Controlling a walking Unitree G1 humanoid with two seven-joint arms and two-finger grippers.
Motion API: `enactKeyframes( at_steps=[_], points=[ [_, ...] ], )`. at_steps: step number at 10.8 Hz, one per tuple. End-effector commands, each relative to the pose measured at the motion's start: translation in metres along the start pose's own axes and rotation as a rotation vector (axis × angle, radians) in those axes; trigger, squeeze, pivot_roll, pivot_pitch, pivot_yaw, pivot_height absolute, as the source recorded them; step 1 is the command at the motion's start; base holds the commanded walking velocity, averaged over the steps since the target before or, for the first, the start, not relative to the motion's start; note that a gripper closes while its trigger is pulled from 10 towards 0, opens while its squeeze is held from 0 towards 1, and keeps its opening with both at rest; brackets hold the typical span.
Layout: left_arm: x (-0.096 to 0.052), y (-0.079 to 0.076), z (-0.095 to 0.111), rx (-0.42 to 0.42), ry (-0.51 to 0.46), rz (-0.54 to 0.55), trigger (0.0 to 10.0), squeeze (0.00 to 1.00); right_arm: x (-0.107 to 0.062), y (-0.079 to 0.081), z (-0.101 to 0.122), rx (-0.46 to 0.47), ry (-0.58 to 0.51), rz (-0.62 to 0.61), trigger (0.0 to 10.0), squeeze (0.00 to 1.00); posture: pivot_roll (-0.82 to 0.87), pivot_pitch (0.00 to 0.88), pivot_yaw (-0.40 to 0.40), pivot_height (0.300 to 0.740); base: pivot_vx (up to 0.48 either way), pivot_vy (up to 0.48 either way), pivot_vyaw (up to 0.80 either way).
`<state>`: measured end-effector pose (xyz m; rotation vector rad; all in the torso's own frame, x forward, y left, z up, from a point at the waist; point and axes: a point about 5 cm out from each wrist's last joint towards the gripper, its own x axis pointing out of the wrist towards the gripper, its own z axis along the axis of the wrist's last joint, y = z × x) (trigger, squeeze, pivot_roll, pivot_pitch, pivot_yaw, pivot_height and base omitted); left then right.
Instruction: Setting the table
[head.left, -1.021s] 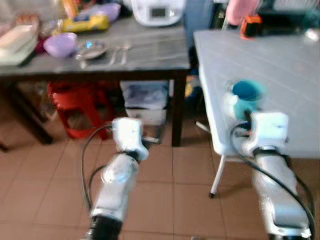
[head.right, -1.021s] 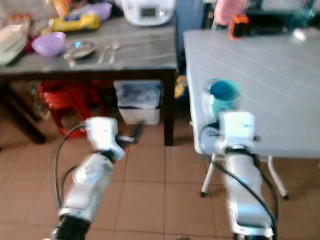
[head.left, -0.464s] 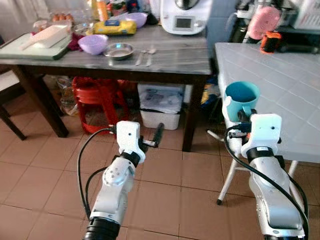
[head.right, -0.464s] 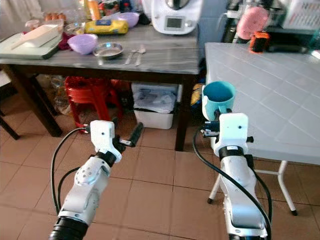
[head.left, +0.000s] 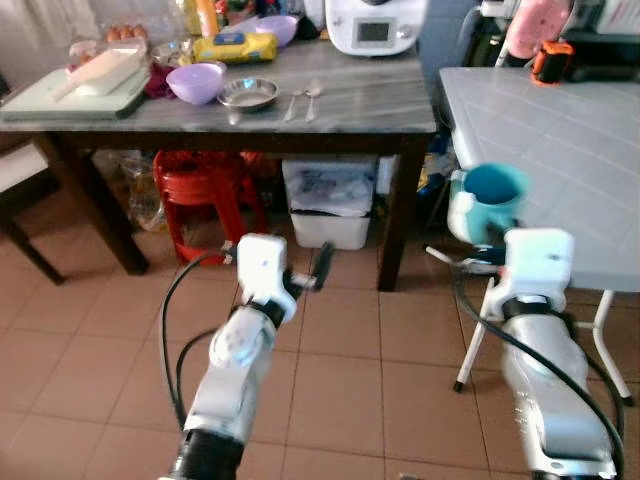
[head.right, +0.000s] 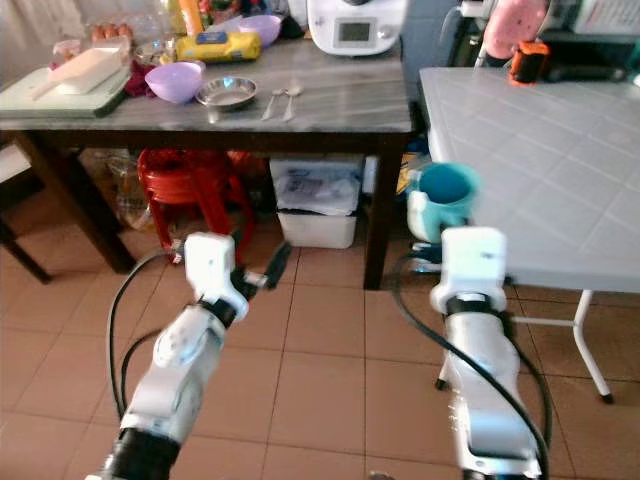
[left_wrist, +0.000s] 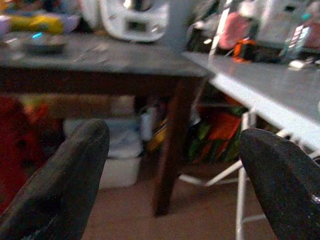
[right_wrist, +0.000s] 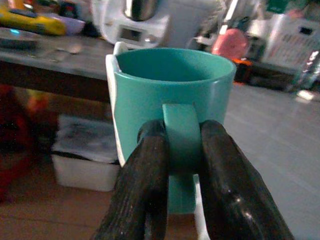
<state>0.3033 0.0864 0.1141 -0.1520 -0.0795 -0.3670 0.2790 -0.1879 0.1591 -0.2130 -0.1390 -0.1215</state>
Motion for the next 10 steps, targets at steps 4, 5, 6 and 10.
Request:
enactKeyframes(
  at_steps=[4, 5, 6, 10],
  points=[
    [-0.0016, 0.0043, -0.0007, 0.013, 0.010, 0.019, 10.0, 0.00, 0.0031, 0.0046, 0.0061, -0.001, -0.032, 0.030, 10.0, 0.00, -0.17, 0.081, 0.045, 0.740, 0.000, 0.370, 0.00],
    [-0.0013, 0.0045, -0.0004, 0.017, 0.010, 0.018, 10.0, 0.00, 0.0028, 0.0049, 0.0061, -0.001, -0.032, 0.029, 10.0, 0.00, -0.17, 0.081, 0.047, 0.740, 0.000, 0.371, 0.00],
    [-0.0007, 0.0047, 0.0000, 0.018, 0.009, 0.018, 10.0, 0.00, 0.0026, 0.0054, 0.0058, -0.001, -0.031, 0.029, 10.0, 0.00, -0.17, 0.078, 0.049, 0.740, 0.000, 0.371, 0.00],
    [0.0012, 0.0002, 0.0044, 0.013, -0.022, 0.001, 10.0, 0.00, 0.0009, 0.0033, 0.0049, -0.002, -0.030, 0.021, 10.0, 0.00, -0.18, 0.079, 0.059, 0.740, 0.000, 0.185, 0.00]
  ],
)
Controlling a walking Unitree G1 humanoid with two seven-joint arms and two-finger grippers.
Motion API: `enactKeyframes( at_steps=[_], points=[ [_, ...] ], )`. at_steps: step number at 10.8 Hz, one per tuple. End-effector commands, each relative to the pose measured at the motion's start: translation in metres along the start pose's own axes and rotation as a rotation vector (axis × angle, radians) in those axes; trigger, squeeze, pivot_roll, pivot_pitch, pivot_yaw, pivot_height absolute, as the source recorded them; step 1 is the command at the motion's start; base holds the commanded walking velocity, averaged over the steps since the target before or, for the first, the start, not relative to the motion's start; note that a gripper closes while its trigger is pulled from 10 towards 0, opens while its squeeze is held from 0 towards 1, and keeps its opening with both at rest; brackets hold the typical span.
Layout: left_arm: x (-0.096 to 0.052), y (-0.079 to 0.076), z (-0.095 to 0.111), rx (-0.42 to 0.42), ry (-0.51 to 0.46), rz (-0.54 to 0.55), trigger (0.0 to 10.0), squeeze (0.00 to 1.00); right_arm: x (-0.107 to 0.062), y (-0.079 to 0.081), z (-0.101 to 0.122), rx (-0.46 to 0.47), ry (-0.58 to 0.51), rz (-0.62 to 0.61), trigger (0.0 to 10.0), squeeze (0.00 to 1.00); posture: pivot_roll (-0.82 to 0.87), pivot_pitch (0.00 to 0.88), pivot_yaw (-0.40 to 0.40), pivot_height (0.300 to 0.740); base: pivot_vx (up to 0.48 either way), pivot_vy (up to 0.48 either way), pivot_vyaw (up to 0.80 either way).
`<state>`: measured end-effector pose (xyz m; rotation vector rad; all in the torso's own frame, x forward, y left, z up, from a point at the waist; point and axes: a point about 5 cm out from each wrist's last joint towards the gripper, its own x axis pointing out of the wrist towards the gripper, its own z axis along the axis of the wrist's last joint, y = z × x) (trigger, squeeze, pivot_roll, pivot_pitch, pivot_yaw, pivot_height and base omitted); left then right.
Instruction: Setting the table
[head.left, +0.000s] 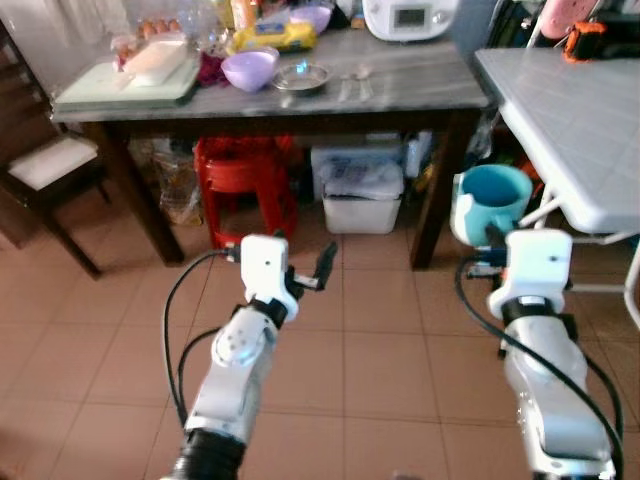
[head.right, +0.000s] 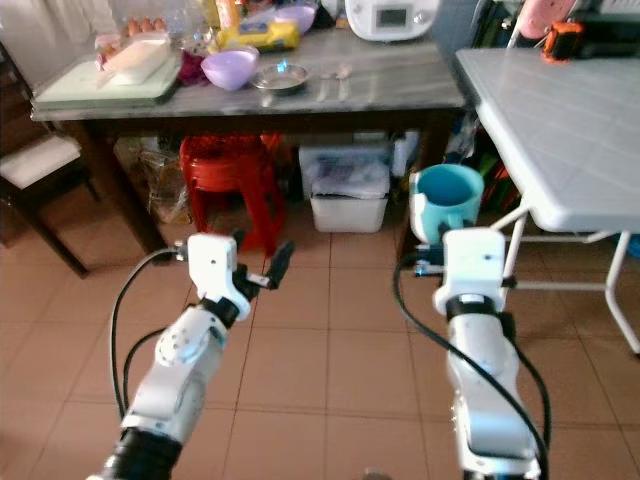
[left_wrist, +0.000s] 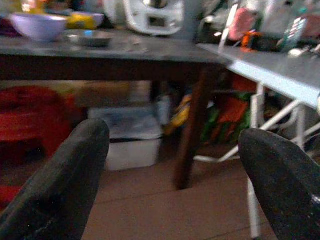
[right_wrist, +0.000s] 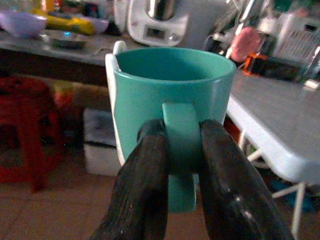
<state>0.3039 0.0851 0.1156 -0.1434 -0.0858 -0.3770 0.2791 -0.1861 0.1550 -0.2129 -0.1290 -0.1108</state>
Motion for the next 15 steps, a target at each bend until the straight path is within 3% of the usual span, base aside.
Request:
enactKeyframes(
  at_steps=[1, 15],
  points=[
    [0.0006, 0.0004, 0.0049, 0.003, -0.026, -0.008, 10.0, 0.00, 0.0007, 0.0006, 0.0081, -0.004, -0.039, 0.008, 10.0, 0.00, -0.18, 0.078, 0.059, 0.740, 0.000, 0.000, 0.00],
    [0.0003, -0.0035, 0.0063, -0.017, -0.027, -0.070, 10.0, 0.00, -0.0012, 0.0056, 0.0099, -0.003, -0.047, 0.017, 10.0, 0.00, -0.18, 0.091, 0.075, 0.740, 0.287, 0.000, 0.00]
  ],
)
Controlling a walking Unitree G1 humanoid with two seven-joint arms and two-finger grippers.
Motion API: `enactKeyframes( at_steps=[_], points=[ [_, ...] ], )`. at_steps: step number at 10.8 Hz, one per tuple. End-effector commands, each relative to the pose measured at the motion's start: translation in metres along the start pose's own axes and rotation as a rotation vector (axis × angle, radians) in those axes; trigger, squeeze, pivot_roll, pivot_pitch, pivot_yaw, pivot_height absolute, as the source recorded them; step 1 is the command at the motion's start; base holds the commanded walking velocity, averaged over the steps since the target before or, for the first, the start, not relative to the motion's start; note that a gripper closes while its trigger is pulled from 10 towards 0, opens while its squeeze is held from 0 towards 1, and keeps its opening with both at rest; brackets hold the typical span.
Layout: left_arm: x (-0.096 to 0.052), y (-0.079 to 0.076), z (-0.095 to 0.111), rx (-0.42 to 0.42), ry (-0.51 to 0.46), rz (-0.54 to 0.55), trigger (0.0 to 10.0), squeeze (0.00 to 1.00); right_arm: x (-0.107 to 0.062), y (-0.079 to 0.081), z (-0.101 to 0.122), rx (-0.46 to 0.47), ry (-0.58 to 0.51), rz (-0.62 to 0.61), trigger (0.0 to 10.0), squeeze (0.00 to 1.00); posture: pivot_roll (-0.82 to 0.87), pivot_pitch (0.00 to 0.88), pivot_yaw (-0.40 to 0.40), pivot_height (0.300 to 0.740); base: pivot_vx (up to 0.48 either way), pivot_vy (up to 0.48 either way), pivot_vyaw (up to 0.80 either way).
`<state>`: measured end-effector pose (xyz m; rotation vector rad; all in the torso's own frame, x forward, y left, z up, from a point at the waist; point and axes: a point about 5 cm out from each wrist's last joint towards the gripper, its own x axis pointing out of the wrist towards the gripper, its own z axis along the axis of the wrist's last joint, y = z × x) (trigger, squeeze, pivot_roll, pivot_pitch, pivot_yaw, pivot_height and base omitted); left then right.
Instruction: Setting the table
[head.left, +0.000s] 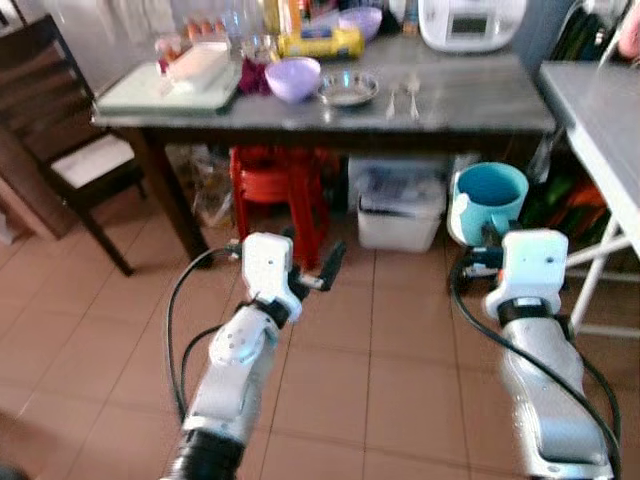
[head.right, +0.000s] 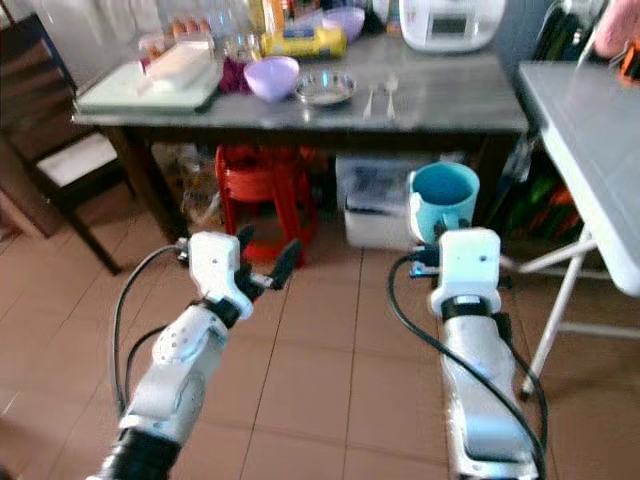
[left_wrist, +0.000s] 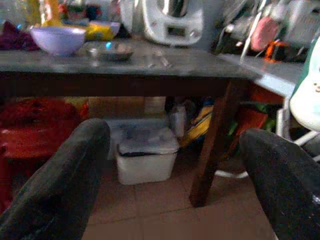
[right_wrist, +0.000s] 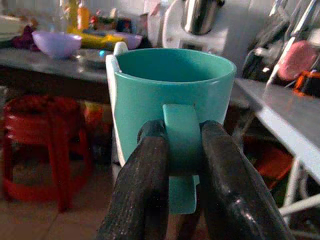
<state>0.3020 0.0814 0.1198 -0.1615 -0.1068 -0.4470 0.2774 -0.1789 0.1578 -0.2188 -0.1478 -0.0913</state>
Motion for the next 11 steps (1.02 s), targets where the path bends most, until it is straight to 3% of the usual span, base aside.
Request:
enactKeyframes(
  at_steps=[1, 11],
  points=[
    [0.0000, 0.0013, 0.0025, 0.002, -0.006, 0.002, 10.0, 0.00, 0.0003, -0.0006, 0.0047, 0.000, -0.023, -0.001, 10.0, 0.00, -0.18, 0.091, 0.073, 0.740, 0.322, 0.000, 0.00],
    [-0.0006, 0.0016, 0.0023, 0.011, 0.000, 0.001, 10.0, 0.00, -0.0009, 0.0020, 0.0033, -0.005, -0.018, 0.012, 10.0, 0.00, -0.18, 0.091, 0.071, 0.740, 0.322, 0.000, 0.05]
  ],
)
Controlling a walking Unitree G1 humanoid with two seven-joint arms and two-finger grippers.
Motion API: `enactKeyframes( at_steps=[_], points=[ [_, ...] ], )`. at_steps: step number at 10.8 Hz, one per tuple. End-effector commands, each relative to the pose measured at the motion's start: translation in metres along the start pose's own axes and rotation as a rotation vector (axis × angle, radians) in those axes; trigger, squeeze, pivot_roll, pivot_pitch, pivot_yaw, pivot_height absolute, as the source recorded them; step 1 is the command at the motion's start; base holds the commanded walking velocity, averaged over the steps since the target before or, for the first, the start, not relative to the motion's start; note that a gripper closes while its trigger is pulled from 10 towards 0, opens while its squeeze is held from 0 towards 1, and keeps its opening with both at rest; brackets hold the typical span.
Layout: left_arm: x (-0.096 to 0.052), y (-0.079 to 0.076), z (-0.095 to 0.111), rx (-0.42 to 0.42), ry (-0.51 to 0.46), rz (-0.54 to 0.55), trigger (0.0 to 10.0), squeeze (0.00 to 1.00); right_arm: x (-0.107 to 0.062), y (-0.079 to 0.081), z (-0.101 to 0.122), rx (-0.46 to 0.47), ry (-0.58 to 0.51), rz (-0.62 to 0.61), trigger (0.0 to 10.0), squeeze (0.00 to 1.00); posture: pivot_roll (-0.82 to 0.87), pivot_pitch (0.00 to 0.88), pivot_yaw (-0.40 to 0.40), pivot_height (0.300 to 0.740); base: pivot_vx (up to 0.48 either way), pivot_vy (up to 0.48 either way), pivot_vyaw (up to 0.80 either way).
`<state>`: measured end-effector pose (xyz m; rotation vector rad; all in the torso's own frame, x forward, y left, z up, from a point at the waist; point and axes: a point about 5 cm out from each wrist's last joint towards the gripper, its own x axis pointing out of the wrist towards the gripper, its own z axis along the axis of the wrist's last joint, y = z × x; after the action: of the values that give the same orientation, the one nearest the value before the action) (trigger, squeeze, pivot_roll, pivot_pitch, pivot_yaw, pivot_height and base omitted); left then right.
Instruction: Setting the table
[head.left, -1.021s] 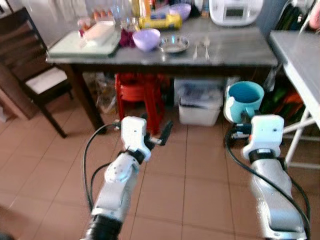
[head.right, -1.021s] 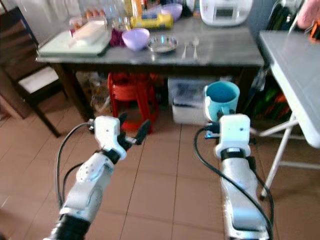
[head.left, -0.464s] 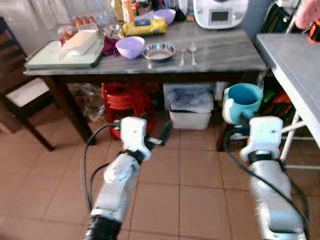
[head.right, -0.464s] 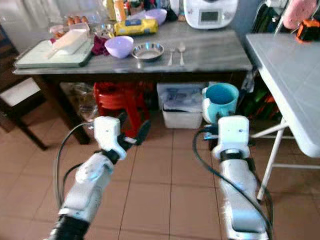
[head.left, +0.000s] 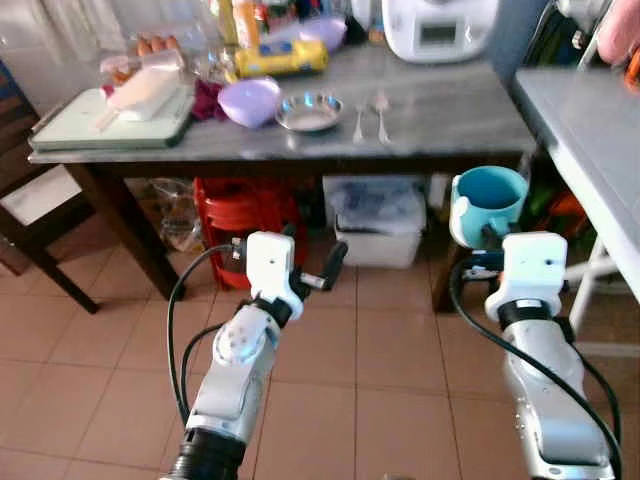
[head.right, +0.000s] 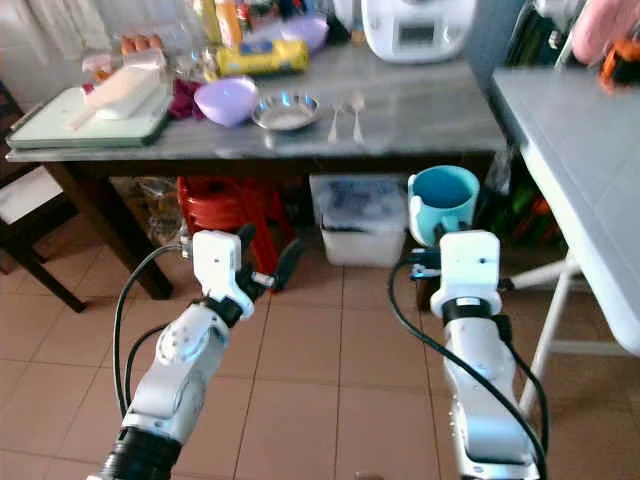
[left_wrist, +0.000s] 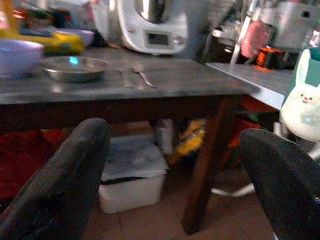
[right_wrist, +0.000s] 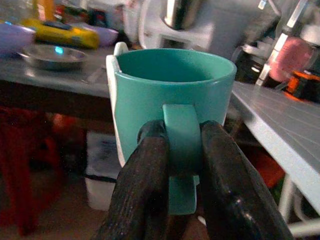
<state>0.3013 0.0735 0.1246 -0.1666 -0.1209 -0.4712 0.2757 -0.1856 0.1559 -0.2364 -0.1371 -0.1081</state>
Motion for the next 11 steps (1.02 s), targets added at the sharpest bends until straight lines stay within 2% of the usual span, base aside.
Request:
enactKeyframes(
  at_steps=[1, 11],
  points=[
    [-0.0040, 0.0099, -0.0009, 0.017, 0.014, 0.026, 10.0, 0.00, 0.0007, 0.0083, 0.0063, 0.015, -0.030, 0.026, 10.0, 0.00, -0.18, 0.090, 0.072, 0.740, 0.319, 0.000, 0.43],
    [0.0039, 0.0043, 0.0086, 0.028, -0.019, 0.010, 10.0, 0.00, 0.0035, 0.0042, 0.0125, 0.020, -0.052, 0.004, 10.0, 0.00, -0.19, 0.085, 0.080, 0.740, 0.313, 0.000, 0.00]
  ],
)
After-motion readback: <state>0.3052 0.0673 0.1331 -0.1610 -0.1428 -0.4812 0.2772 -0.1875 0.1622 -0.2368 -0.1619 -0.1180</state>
